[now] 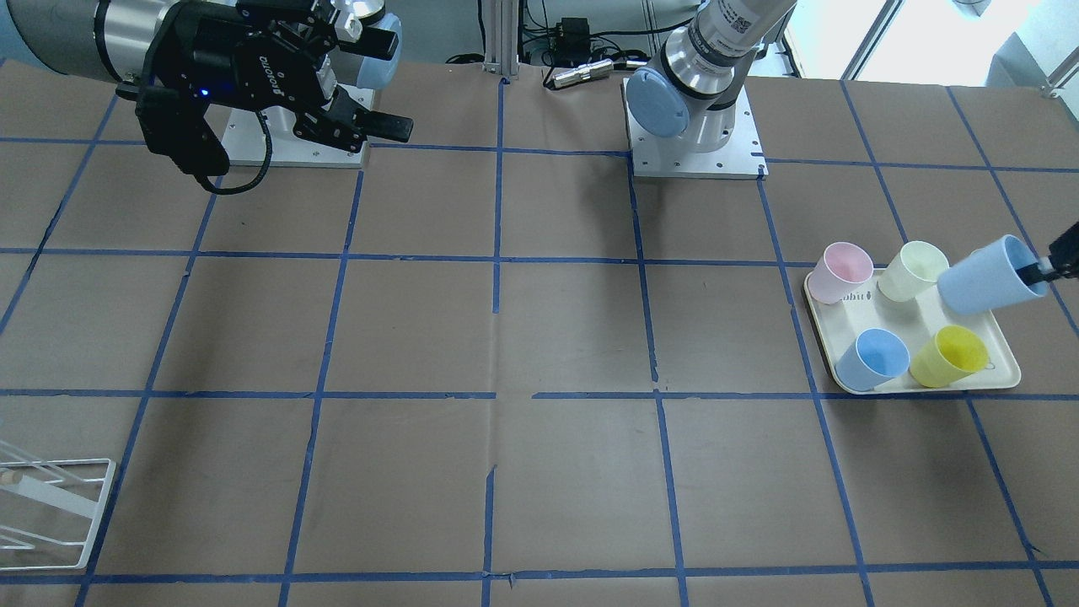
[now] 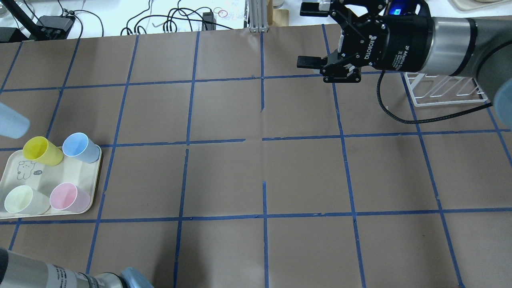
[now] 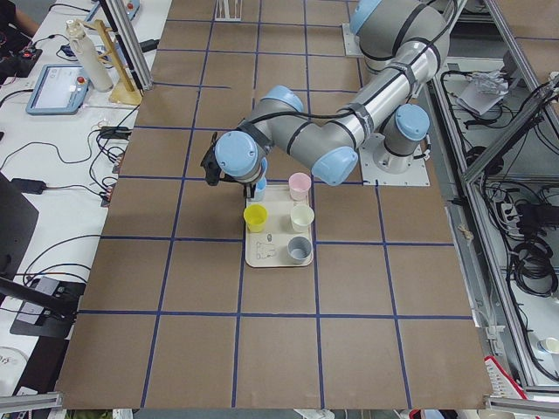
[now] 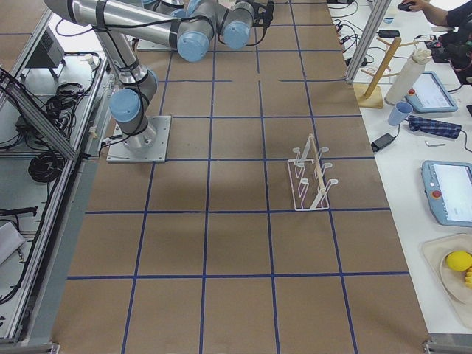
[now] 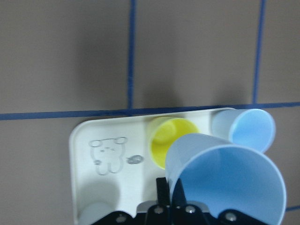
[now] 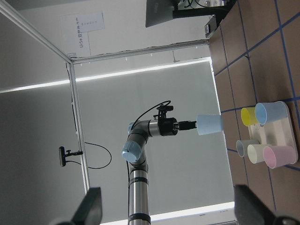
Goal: Transfer IKEA cup to right arm and place on rack
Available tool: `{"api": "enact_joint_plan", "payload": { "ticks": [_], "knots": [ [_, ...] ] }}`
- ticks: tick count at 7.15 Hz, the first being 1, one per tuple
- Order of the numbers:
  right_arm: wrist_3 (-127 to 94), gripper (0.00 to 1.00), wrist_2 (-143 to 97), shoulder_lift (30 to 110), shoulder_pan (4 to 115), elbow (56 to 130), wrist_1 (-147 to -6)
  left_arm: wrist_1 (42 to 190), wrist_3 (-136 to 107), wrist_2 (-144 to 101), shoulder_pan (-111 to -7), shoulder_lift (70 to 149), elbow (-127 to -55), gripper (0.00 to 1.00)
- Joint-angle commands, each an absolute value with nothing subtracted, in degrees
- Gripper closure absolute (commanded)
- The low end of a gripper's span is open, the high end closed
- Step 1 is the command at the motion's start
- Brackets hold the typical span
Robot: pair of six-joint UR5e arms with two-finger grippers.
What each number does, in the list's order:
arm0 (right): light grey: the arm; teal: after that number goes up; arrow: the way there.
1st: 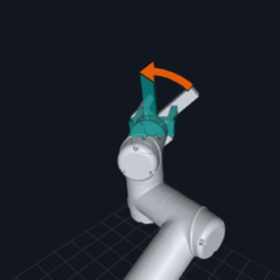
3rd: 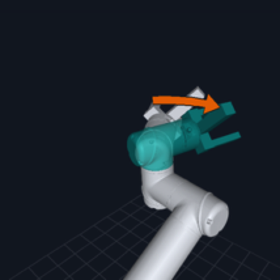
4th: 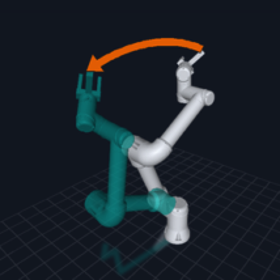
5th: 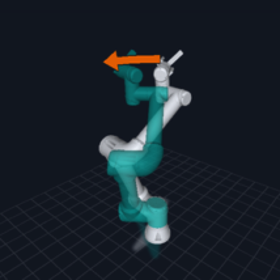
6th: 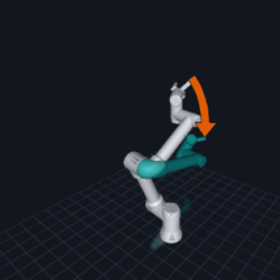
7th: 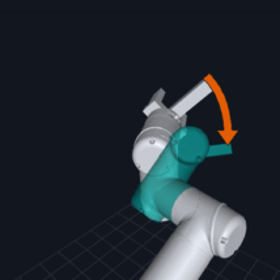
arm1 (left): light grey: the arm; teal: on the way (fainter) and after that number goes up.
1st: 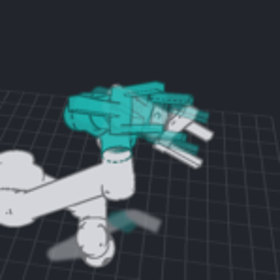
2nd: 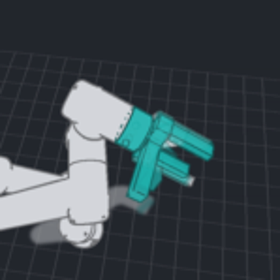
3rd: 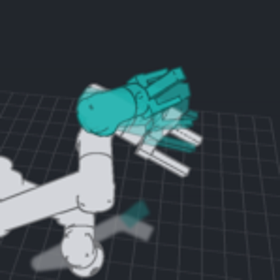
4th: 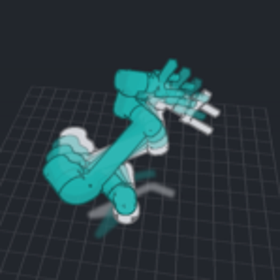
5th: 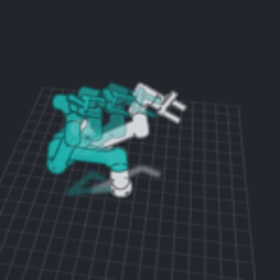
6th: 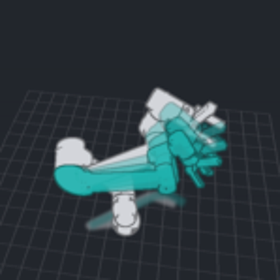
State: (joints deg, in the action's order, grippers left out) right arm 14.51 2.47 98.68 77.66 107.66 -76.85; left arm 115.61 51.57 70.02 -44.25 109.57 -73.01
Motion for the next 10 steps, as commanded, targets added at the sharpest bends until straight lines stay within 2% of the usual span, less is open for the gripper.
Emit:
{"api": "enact_joint_plan", "payload": {
  "ticks": [1,3,6,10],
  "knots": [
    [14.50,0.00,2.64,98.70,76.03,107.75,-74.54,133.10,51.59,56.05,-51.63,106.63,-73.12,1.00],
    [14.50,0.00,3.16,98.79,75.94,107.75,-74.44,134.65,50.98,41.04,-64.98,103.20,-77.14,1.00],
    [14.59,0.00,2.20,98.53,75.68,107.93,-74.27,132.03,53.25,16.87,-77.55,97.75,-95.75,1.00],
    [14.85,0.00,2.72,98.44,73.14,109.60,-72.69,125.62,52.74,-1.96,-89.09,90.97,-105.89,1.00]
  ]
}}
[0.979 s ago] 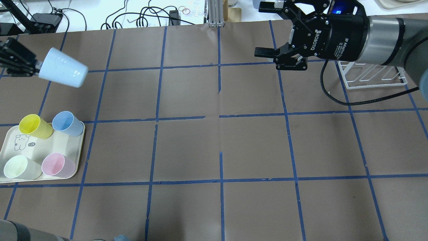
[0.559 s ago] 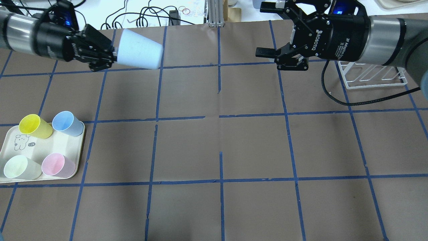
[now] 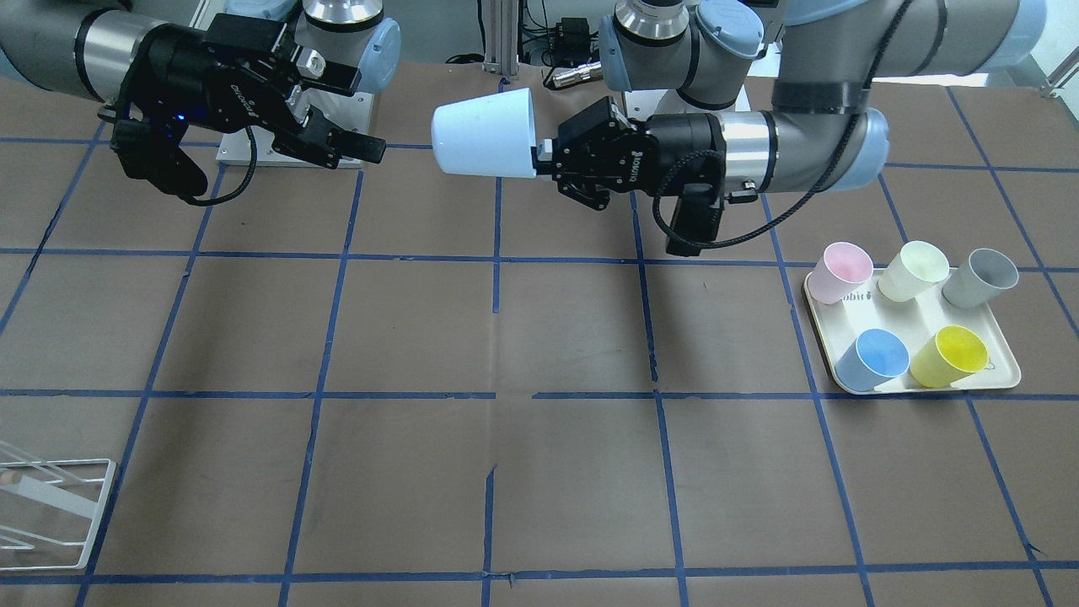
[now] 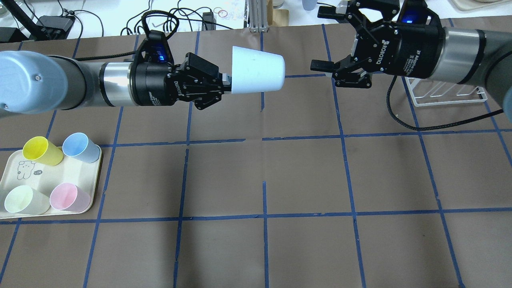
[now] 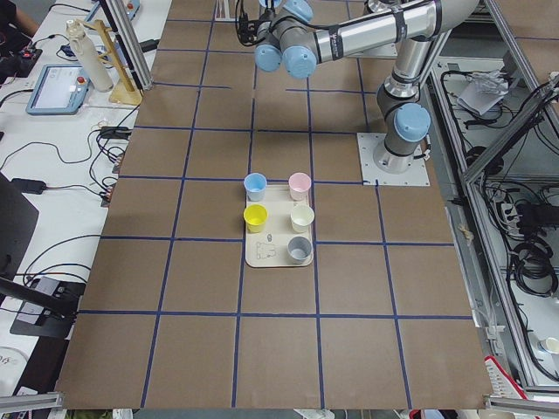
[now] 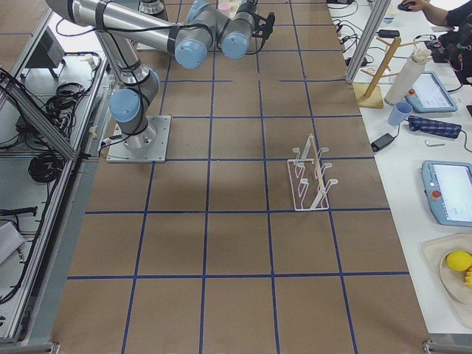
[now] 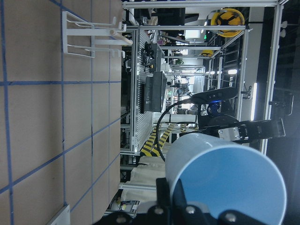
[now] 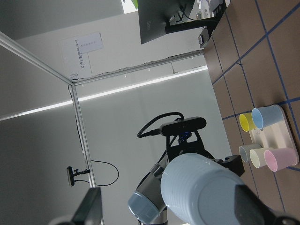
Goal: Transfer IKEA cup to right arm and place on rack
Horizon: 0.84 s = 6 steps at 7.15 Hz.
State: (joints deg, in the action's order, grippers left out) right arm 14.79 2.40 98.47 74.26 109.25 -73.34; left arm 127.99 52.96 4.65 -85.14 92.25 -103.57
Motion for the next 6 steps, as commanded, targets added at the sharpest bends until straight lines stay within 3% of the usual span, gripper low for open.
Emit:
{"api": "enact_joint_plan", "payload": {
  "ticks": [1,6],
  "knots": [
    [14.85,0.00,3.07,98.52,72.69,110.12,-71.55,123.42,52.73,-6.46,-90.86,92.19,-106.08,1.00],
    [13.89,0.00,3.34,100.63,72.42,110.22,-68.48,122.78,52.38,-11.24,-93.60,91.23,-106.26,1.00]
  ]
}}
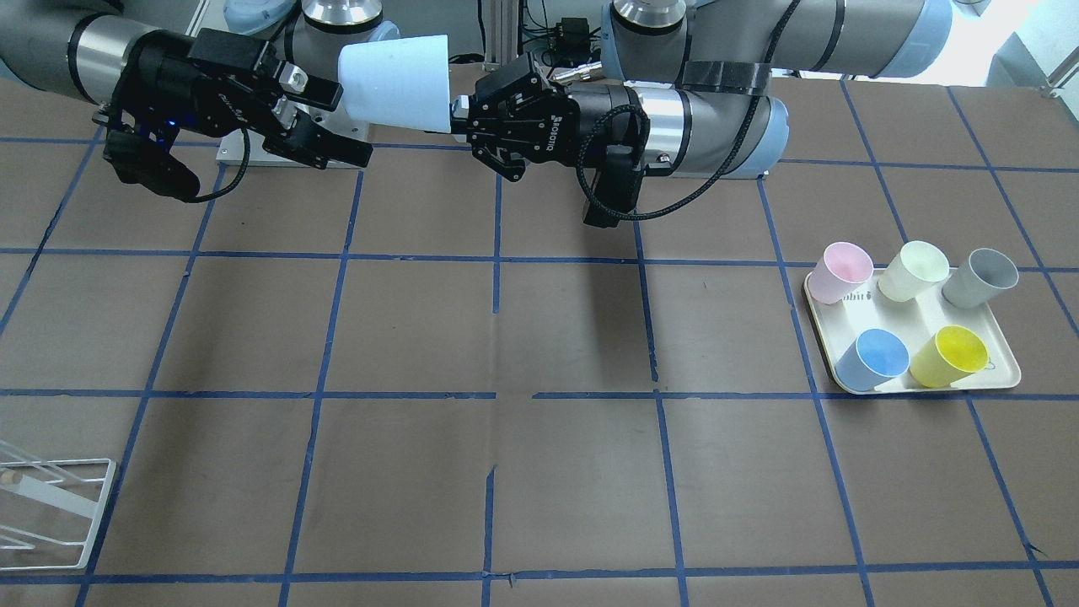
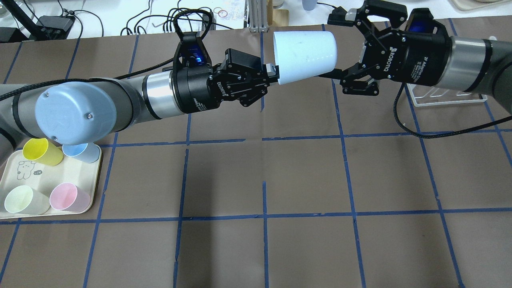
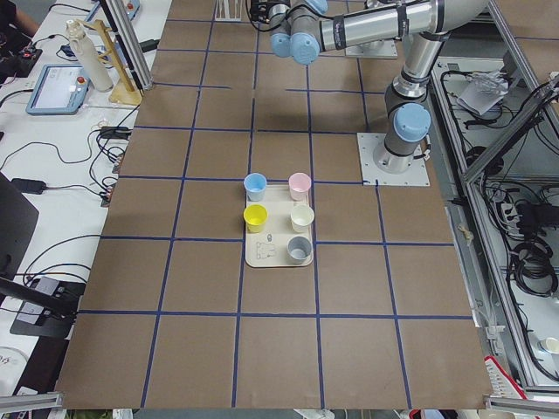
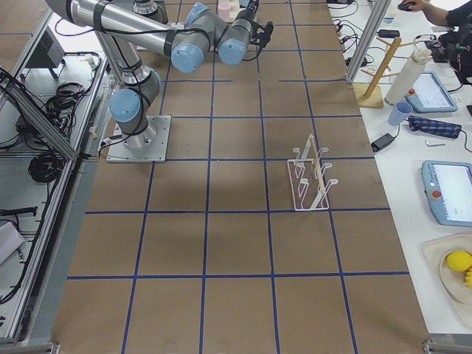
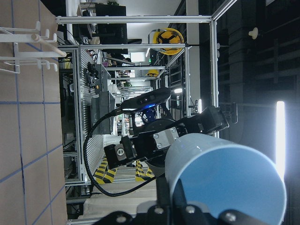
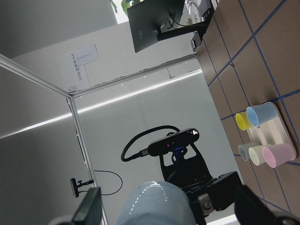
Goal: Transfer IKEA cup to right arm and place on rack
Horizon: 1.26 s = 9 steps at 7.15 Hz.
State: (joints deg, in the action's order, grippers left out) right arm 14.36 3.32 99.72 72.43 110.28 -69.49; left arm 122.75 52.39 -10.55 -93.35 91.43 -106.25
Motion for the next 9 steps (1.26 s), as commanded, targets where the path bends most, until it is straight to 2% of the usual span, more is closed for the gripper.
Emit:
{"api": "enact_joint_plan", "payload": {
  "ticks": [1,6,7,9],
  "knots": [
    [14.50,0.00,3.34,101.50,72.42,110.30,-67.60,122.87,52.38,-11.25,-93.60,91.23,-106.26,1.00],
    [13.89,0.00,3.34,102.66,72.42,110.04,-65.57,123.40,52.38,-10.72,-93.69,91.05,-106.26,1.00],
    [13.97,0.03,3.34,102.92,72.42,110.04,-65.22,123.40,52.38,-10.64,-93.69,91.14,-106.26,1.00],
    [13.97,0.32,3.34,102.92,72.42,110.04,-65.21,123.40,52.30,-10.46,-93.69,91.14,-106.26,1.00]
  ]
}}
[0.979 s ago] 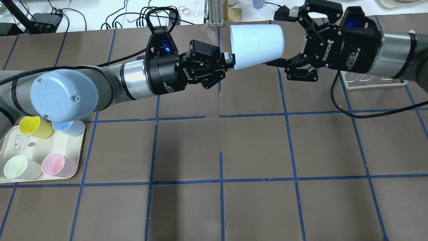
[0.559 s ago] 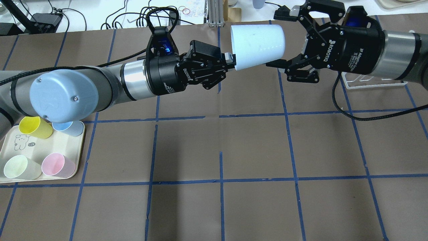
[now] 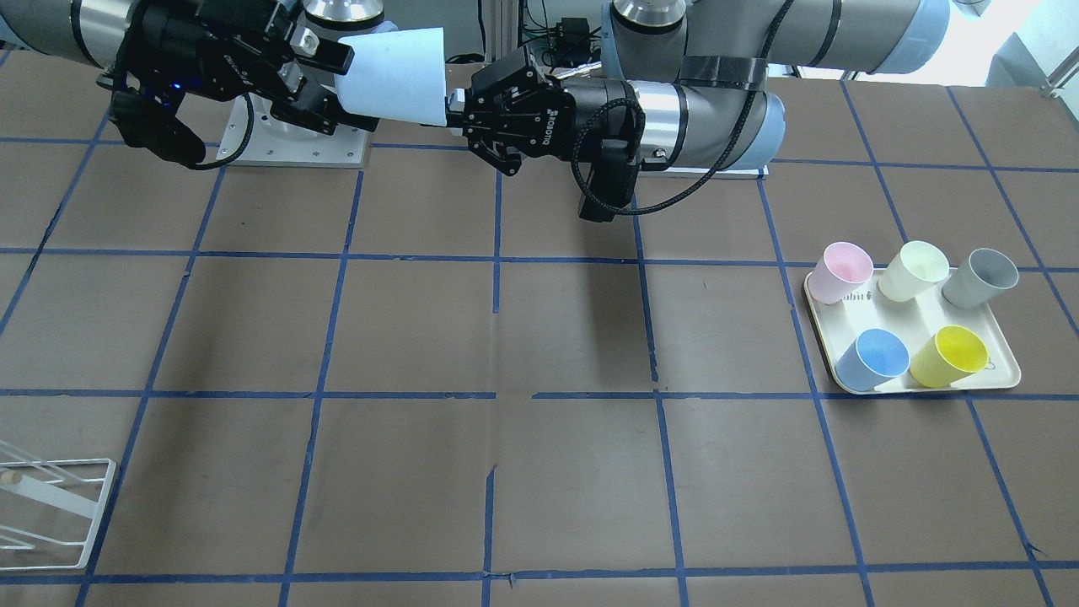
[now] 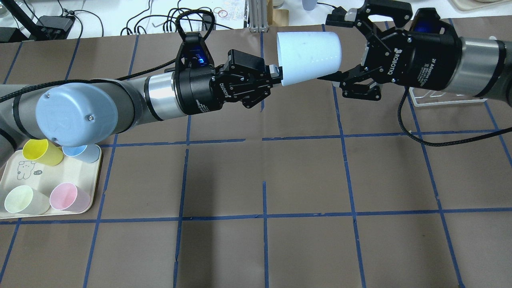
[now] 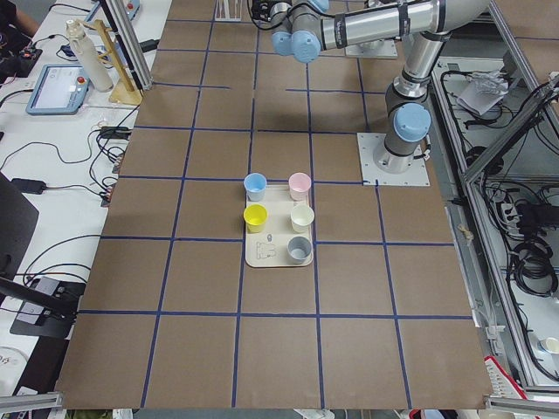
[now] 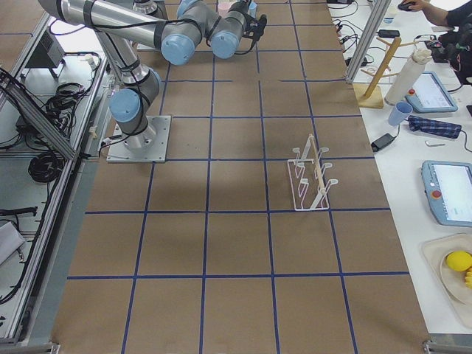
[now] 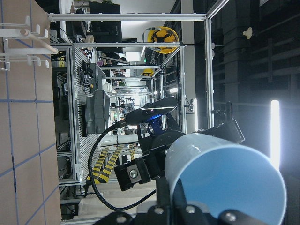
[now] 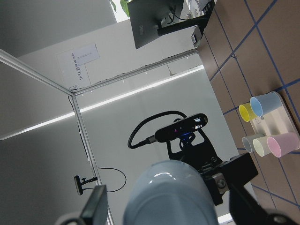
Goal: Transfer IKEA cup to right arm and place on rack
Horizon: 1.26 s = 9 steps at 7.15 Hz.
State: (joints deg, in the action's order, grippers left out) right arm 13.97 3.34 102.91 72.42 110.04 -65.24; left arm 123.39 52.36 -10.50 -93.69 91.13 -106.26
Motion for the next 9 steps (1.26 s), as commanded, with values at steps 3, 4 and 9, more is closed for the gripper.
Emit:
{"api": "enact_joint_plan", "payload": {
  "ticks": [3,4,9],
  "knots": [
    [13.97,0.41,3.25,102.83,72.42,110.04,-65.21,123.31,52.21,-10.28,-93.78,91.05,-106.26,0.76],
    [13.97,0.45,3.25,102.83,72.42,110.04,-65.13,123.22,52.29,-10.28,-93.87,90.97,-106.35,0.55],
    [11.88,0.47,3.25,102.74,68.06,109.51,-65.30,123.83,49.15,-5.04,-92.74,89.39,-106.35,0.00]
  ]
}}
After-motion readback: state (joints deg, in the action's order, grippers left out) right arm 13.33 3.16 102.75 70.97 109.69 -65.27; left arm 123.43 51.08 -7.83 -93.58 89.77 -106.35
